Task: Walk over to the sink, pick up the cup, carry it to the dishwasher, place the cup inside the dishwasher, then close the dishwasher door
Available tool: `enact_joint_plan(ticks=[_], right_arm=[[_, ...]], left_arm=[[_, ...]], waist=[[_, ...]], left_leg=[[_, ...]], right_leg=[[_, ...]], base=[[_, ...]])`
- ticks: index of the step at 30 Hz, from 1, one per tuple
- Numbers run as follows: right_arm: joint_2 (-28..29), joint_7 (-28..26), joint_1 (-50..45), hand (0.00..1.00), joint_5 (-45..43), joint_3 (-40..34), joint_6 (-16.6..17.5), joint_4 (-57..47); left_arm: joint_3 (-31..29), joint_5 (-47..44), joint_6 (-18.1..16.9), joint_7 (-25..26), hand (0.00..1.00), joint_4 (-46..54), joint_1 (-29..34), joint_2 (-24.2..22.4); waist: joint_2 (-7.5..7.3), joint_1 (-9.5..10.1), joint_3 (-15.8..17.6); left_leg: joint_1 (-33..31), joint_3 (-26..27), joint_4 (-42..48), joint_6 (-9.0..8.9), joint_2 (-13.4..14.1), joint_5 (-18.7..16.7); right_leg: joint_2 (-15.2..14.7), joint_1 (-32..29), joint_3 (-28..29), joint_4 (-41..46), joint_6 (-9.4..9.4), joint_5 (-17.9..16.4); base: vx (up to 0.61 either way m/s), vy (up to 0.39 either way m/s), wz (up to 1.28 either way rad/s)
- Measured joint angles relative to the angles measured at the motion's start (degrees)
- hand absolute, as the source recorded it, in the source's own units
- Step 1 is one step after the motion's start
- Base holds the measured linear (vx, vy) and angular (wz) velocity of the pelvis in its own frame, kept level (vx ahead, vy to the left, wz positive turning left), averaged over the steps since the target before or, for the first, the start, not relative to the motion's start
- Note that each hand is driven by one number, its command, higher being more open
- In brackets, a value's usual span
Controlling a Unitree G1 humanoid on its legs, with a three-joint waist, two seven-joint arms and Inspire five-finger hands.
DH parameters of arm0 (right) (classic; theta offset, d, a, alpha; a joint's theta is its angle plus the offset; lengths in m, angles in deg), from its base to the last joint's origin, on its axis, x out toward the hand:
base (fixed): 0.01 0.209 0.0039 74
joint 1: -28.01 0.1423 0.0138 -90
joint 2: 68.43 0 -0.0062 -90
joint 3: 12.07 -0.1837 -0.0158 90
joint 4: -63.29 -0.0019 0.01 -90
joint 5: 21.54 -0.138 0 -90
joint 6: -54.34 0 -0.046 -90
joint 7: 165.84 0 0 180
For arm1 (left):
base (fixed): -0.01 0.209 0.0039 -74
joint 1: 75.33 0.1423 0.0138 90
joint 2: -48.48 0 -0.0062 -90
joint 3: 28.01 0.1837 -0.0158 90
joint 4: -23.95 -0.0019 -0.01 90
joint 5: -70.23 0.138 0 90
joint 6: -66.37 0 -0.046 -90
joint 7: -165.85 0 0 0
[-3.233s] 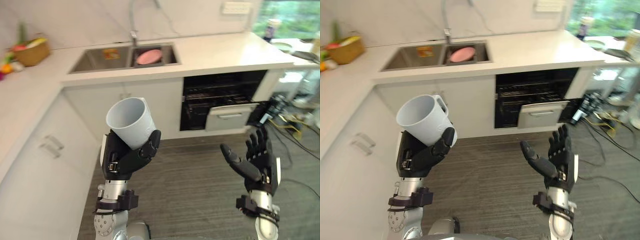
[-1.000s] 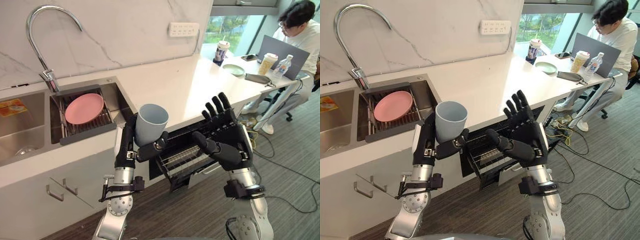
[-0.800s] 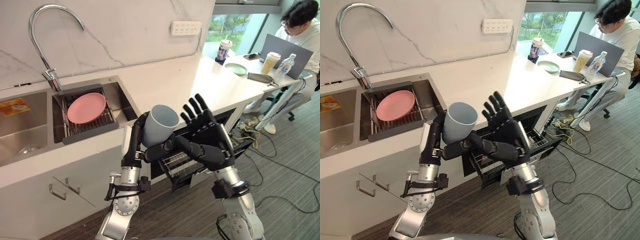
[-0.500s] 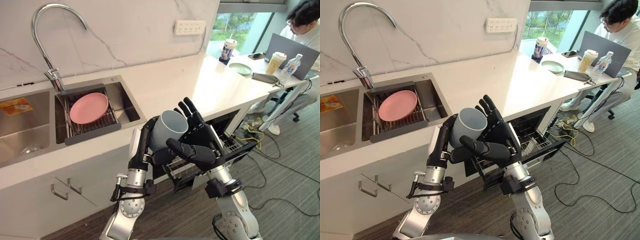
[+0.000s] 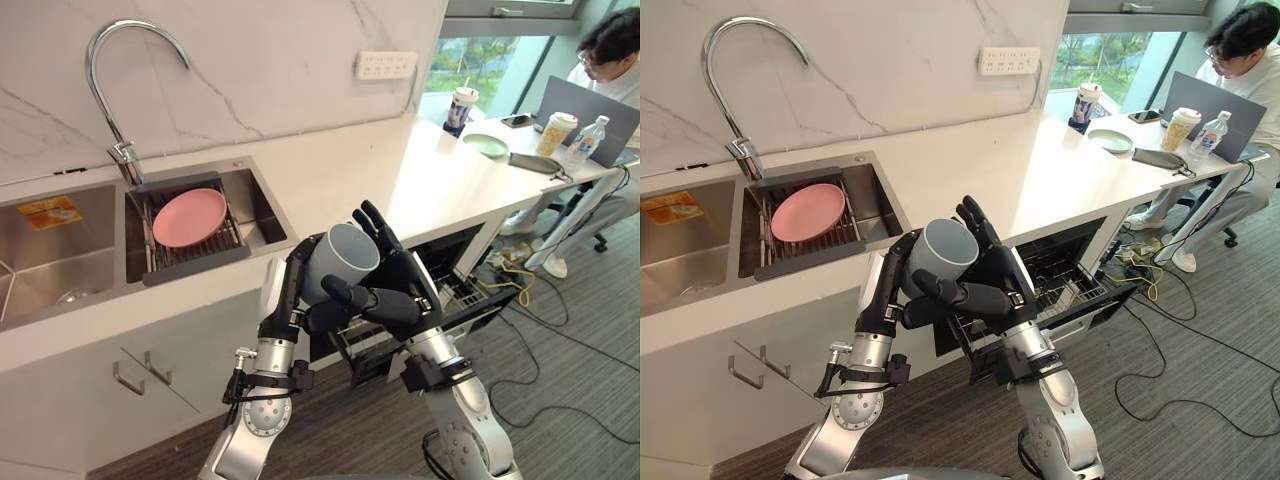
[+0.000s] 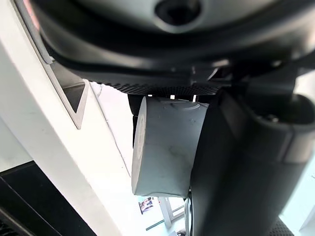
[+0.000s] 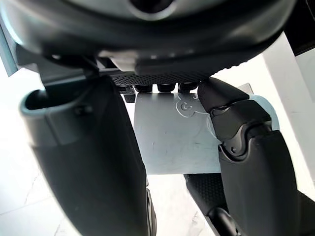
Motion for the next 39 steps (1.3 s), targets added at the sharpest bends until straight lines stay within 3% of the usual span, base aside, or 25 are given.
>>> enact_joint_plan(ticks=[2,3,21,22,30,39], right_arm=[[-0.39,0.04,0.21,1.0,-0.02,-0.01,-0.45,0.0],[-0.49,0.04,0.22,0.0,-0.04,-0.02,-0.62,0.0],[-1.0,2.05,0.99,0.0,-0.28,-1.22,-2.16,1.15],[-0.97,2.11,0.91,0.0,-0.28,-1.19,-2.08,1.15],[-0.76,3.48,0.48,0.0,-1.34,0.47,-1.88,2.11],[1.92,4.08,-0.56,0.0,-9.18,0.62,-2.7,4.1]], left_arm=[[0.0,0.92,0.19,0.01,0.0,0.44,0.0,0.02],[0.0,1.31,0.19,0.01,0.0,0.54,0.0,0.05],[0.93,3.22,0.81,0.4,0.0,2.75,0.01,0.7],[0.94,3.22,0.85,0.39,1.0,2.75,0.01,0.7],[1.16,2.79,0.91,0.88,1.0,4.05,-0.07,0.29],[0.91,0.71,-0.08,2.26,1.0,4.95,-0.43,-1.24]], waist=[[0.0,0.0,-0.06],[0.02,-0.01,-0.26],[0.05,-0.13,-1.76],[0.05,-0.15,-1.76],[0.05,-0.27,-1.79],[0.16,-0.57,-1.92]], left_leg=[[0.0,-0.02,-0.1,-0.01,-0.01,0.05],[-0.01,-0.03,-0.2,0.0,-0.05,0.06],[0.04,-0.3,-1.1,-0.04,-0.2,0.5],[0.12,-0.35,-1.37,-0.06,-0.21,0.68],[0.57,-0.37,-2.64,-0.1,-0.2,1.42],[0.56,-0.53,-3.0,-0.12,-0.15,1.62]], right_leg=[[0.01,0.0,-0.02,-0.05,0.0,0.0],[0.0,0.0,-0.05,-0.15,0.0,0.0],[-0.01,0.04,-0.42,-0.72,0.05,0.09],[0.01,0.03,-0.48,-0.72,0.05,0.09],[0.16,-0.02,-0.56,-0.81,0.05,0.09],[0.16,-0.04,-0.76,-0.89,0.06,0.1]], base=[[0.0,0.0,0.0],[0.0,0.0,0.0],[-0.01,-0.002,0.0],[-0.03,-0.013,0.02],[0.0,0.0,0.0],[0.0,-0.002,0.01]])
